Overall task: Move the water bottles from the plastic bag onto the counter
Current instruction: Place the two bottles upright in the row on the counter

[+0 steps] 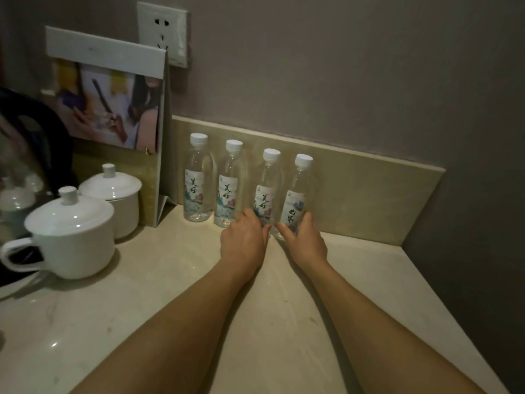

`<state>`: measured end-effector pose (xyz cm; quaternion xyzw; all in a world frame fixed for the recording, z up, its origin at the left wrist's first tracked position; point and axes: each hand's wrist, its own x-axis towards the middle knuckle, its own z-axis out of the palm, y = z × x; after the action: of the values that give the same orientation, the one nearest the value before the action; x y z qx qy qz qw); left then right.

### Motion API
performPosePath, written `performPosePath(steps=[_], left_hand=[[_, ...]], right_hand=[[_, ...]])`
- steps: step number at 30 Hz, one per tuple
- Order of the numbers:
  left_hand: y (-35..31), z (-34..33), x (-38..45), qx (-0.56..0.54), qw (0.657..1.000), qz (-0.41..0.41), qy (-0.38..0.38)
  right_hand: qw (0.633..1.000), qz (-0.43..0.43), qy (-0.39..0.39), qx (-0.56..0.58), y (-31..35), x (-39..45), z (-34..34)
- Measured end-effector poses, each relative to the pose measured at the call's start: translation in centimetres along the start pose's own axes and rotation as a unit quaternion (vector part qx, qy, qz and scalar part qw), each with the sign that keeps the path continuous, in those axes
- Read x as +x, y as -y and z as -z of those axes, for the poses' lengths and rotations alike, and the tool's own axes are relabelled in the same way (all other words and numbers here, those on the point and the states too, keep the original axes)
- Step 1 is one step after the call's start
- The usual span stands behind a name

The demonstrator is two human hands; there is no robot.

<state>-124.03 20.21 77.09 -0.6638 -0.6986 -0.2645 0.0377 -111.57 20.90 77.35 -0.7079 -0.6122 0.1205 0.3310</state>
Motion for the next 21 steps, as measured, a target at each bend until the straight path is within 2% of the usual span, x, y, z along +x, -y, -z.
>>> performPosePath(steps=[10,21], left_hand=[[0.07,-0.39,0.81,-0.02,1.0,0.012,0.012],[0.16,-0.24,0.64,-0.034,0.999,0.017,0.007]], right_hand=[[0.999,-0.003,-0.017,-0.037,-0.31,0.35,-0.73],[0.999,-0.024,-0.024,-0.026,-0.23,0.2,-0.78]])
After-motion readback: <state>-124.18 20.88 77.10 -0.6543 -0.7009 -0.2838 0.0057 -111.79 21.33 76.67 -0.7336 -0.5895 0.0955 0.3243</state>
